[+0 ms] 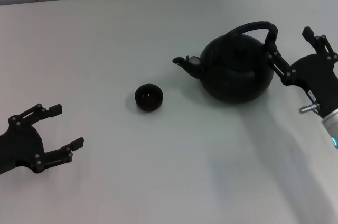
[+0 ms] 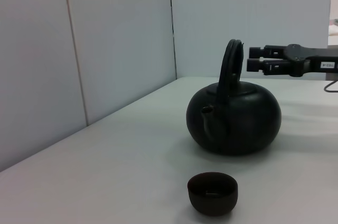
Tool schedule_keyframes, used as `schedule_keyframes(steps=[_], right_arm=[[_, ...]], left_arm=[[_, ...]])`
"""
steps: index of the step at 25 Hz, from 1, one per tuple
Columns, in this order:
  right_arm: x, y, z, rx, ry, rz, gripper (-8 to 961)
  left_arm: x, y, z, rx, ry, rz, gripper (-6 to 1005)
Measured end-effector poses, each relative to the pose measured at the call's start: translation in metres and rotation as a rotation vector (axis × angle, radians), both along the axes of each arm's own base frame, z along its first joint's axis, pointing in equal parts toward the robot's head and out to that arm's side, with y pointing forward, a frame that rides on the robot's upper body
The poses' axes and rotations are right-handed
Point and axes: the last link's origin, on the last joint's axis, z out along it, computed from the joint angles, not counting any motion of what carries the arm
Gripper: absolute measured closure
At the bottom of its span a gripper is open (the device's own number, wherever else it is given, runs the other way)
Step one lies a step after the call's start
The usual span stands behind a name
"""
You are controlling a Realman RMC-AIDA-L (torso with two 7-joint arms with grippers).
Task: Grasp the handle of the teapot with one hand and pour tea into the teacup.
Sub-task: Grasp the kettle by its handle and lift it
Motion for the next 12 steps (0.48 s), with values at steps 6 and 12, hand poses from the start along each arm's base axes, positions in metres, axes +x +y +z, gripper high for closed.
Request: schedule_keyframes(steps=[6,12], right_arm=[[-0.001,0.013,0.0,-0.026,-0.001,-0.008,147],[0.0,0.023,0.002,-0.039,-0.009,-0.015,148]], left_arm=[[0.001,-0.001,-0.001,0.002,-0.009,0.003,135],[0.001,-0.002,-0.002,0.007,-0.014,0.008,135]])
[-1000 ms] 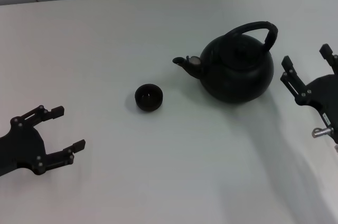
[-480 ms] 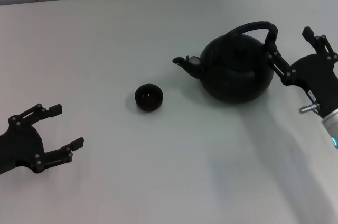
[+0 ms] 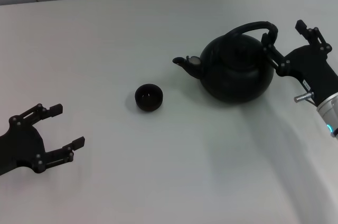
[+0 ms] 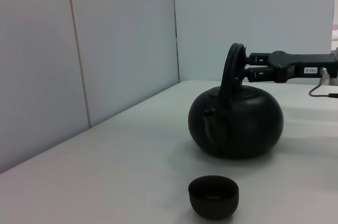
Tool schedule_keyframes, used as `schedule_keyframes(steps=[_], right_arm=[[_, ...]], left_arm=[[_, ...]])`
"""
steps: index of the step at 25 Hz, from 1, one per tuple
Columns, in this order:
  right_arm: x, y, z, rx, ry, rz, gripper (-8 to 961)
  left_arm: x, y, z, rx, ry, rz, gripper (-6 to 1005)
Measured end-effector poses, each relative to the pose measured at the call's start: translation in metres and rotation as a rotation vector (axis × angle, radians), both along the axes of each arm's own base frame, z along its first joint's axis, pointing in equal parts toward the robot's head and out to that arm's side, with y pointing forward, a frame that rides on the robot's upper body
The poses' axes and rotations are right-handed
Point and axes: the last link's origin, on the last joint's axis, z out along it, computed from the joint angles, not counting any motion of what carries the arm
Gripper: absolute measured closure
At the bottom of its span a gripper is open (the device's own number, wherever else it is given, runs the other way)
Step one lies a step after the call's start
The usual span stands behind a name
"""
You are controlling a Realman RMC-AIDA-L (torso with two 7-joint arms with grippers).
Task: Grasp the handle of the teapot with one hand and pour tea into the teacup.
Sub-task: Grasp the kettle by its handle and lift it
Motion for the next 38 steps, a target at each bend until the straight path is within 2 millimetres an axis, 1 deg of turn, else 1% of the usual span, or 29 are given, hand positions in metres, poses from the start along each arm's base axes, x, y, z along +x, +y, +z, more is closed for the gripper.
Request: schedule_keyframes(steps=[4,13,18,29,34,38], right_arm=[[0.0018,0.0059,0.0029,-0.013,0.014,-0.008,148],[0.0002,0.0095,0.0014,-0.027,0.012,-0.006,149],[0.0003,0.007,-0.0005,-0.031,0.017,-0.008,212],[-0.0033,0.0082,-0.0022,-0.038,0.02,0.007,413],[-0.0041,0.0089,-0.0025,-0.034,0.032,0.002,655],[-0.0037,0.0092,-0.0012,-0.028,0.046,-0.003,795]], left_arm=[[-0.0002,0.0,-0.0004,0.001,0.0,0.002,135],[0.0006,0.0004,0.0009,0.019,-0.014,0.006,135],[0.0,0.0008,0.001,0.018,-0.015,0.015,136],[0.0005,0.0017,0.0014,0.018,-0.02,0.02,136],[0.0005,0.0019,0.0015,0.019,-0.019,0.02,136],[0.0003,0.0019,0.0013,0.019,-0.019,0.021,136]])
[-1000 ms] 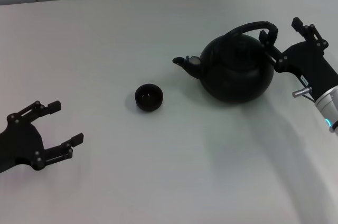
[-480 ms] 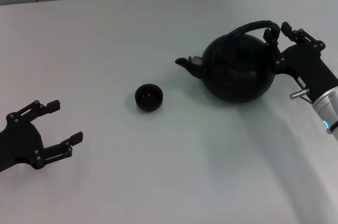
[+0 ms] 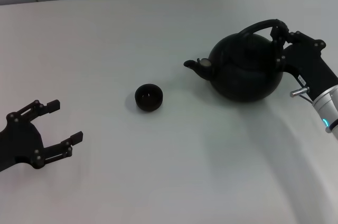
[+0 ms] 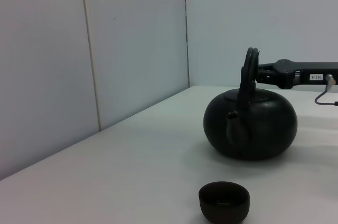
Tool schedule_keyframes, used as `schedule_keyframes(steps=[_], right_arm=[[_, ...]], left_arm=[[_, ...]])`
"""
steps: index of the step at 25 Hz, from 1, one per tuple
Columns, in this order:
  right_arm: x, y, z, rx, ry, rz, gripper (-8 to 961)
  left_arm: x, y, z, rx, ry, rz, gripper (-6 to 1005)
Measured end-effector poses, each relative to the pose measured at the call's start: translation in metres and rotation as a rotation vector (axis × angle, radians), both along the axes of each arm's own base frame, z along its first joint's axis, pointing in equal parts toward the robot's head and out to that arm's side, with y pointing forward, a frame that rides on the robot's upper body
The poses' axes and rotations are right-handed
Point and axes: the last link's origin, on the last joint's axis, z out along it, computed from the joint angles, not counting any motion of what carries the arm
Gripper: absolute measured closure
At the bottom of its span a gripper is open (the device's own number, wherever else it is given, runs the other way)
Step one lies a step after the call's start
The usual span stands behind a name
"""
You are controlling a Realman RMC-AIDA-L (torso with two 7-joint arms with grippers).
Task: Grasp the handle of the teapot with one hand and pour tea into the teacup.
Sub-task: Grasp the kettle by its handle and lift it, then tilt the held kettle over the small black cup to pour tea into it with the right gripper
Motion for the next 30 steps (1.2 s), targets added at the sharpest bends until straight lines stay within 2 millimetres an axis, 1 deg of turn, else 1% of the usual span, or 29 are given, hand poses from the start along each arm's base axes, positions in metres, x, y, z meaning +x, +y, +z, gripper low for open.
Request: schedule_keyframes(steps=[2,4,8,13,17,26,30], right_arm=[[-0.001,0.001,0.002,0.013,0.007,0.002,865],[-0.002,0.002,0.005,0.03,0.015,0.01,875],[-0.009,0.006,0.01,0.051,0.043,0.042,876],[-0.017,0.017,0.014,0.039,0.047,0.094,876],[-0.024,0.026,0.014,0.0,0.026,0.134,876],[-0.028,0.044,0.021,-0.101,-0.021,0.178,876],[-0.032,0.053,0.02,-0.157,-0.059,0.198,876]], left_arm=[[0.0,0.0,0.0,0.0,0.0,0.0,136],[0.0,0.001,0.0,0.0,0.0,-0.002,136],[0.001,0.001,0.0,0.001,0.001,-0.002,136],[0.001,0.002,0.0,0.001,0.003,-0.001,136],[0.001,0.001,0.0,-0.002,-0.001,-0.003,136],[0.001,0.0,-0.001,-0.007,-0.001,-0.005,135],[0.001,0.0,-0.001,-0.007,-0.002,-0.005,135]])
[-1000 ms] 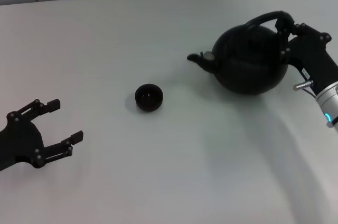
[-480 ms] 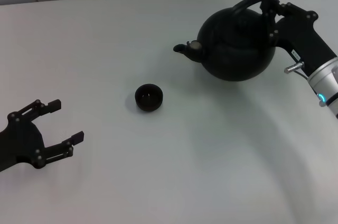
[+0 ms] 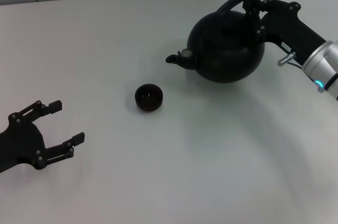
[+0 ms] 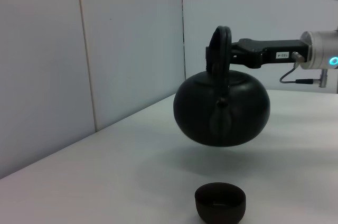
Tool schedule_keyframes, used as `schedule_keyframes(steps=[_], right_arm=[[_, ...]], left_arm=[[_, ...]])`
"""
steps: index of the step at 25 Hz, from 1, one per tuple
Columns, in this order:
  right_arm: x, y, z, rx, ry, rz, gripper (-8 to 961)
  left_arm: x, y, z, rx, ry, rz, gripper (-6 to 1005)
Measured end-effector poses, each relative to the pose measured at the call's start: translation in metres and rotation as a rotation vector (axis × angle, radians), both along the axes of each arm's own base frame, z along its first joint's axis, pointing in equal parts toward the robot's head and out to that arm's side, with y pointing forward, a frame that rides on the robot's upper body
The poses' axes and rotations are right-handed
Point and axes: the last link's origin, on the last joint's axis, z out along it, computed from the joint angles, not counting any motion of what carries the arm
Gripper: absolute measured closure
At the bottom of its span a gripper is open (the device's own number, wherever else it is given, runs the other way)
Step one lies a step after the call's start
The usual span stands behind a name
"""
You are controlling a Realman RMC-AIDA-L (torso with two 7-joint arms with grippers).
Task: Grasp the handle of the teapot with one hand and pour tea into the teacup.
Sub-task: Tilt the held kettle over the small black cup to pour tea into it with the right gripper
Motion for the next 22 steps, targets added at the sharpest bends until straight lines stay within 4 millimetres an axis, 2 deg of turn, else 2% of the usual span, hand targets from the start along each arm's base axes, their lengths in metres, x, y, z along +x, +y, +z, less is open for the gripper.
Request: schedule_keyframes(steps=[22], right_arm=[[-0.031,0.031,0.008,-0.065,-0.239,0.198,877]], left_arm=[[0.002,0.002,0.0,0.003,-0.005,-0.006,135]])
